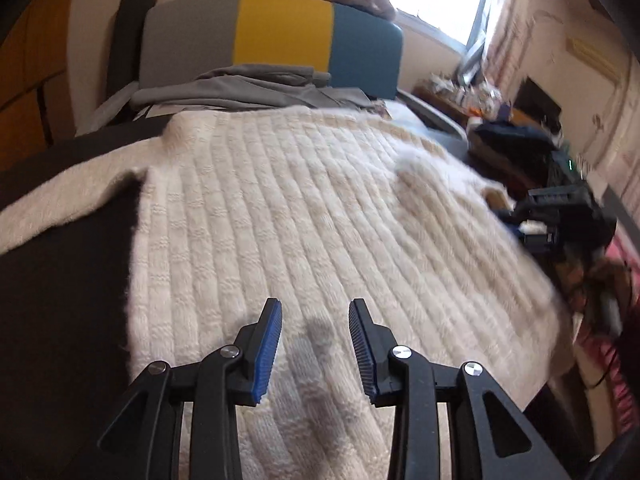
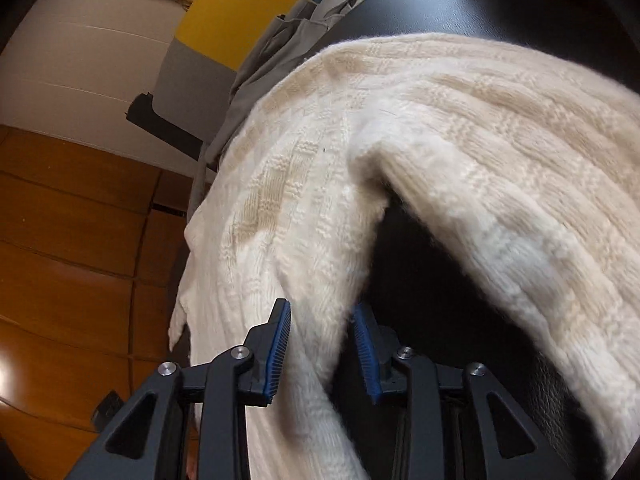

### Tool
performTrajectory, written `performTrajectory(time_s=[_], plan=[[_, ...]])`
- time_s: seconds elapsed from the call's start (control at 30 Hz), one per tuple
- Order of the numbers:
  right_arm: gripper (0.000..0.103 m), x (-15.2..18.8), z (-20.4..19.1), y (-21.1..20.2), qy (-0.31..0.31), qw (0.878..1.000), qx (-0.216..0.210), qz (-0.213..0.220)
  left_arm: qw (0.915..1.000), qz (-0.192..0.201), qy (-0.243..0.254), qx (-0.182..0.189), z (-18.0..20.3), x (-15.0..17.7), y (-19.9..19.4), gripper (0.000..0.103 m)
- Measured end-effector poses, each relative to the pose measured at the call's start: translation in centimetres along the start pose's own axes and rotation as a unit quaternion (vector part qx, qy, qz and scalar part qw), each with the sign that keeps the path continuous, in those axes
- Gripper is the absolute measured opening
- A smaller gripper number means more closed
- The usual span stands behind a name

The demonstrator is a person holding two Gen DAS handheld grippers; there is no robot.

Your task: Fold clothes

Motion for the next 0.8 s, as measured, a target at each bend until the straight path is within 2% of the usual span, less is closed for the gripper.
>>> performTrajectory(time_s=[0.03,0.1,0.17,0.2,0.33,0.53,0.63,0.73,0.8], plan=[[0.008,-0.1,-0.1,0.3,-0.002,1.0,0.011,0.001,0.9998,-0.011,0.006,-0.016,0.3,0.4,0.8,0.035],[0.006,-0.1,-0.2,0.5,-0.007,1.0,0.022,0.005,0.9997,0.007,0.005,-0.024,0.3,1.0,1.2,0.038],[0.006,0.0,-1.3,0.6,-0.035,0.997,0.069,0.006,0.9998,0.006,-0.006,-0.021,0.3,1.1,1.2,0.038],[0.006,0.1,-2.0,0.4,-0.057,0.993,0.105,0.007,0.9997,0.003,-0.004,-0.022,0.3,1.0,1.2,0.038],[0.006,0.1,-4.4,-0.9,-0.144,0.958,0.247,0.008,0.9998,-0.003,-0.002,-0.017,0.2,1.1,1.2,0.039],[0.006,-0.9,-4.5,-3.2,-0.19,0.913,0.362,0.011,0.9998,-0.016,-0.004,-0.01,-0.6,0.9,1.6,0.039],[0.006,-1.5,-4.3,-2.9,-0.195,0.902,0.385,-0.002,0.9998,-0.02,-0.002,-0.009,-0.8,0.9,1.5,0.039],[0.006,-1.6,-3.6,-1.6,-0.192,0.898,0.396,-0.019,0.9995,-0.025,0.008,-0.015,-0.8,0.8,1.5,0.039],[0.006,-1.5,-3.4,-1.1,-0.185,0.912,0.366,-0.023,0.9993,-0.031,0.015,-0.018,-0.8,0.6,1.4,0.039]])
Point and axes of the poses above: each gripper's, at about its wrist camera, not at the fingertips, and y roughly the way its jaws point, z to its right, x to its underside, the point moved 2 cm from there along y, roughly the way its jaws point, and after that the axes turned 13 degrees about -z, right-handed, at the moved point
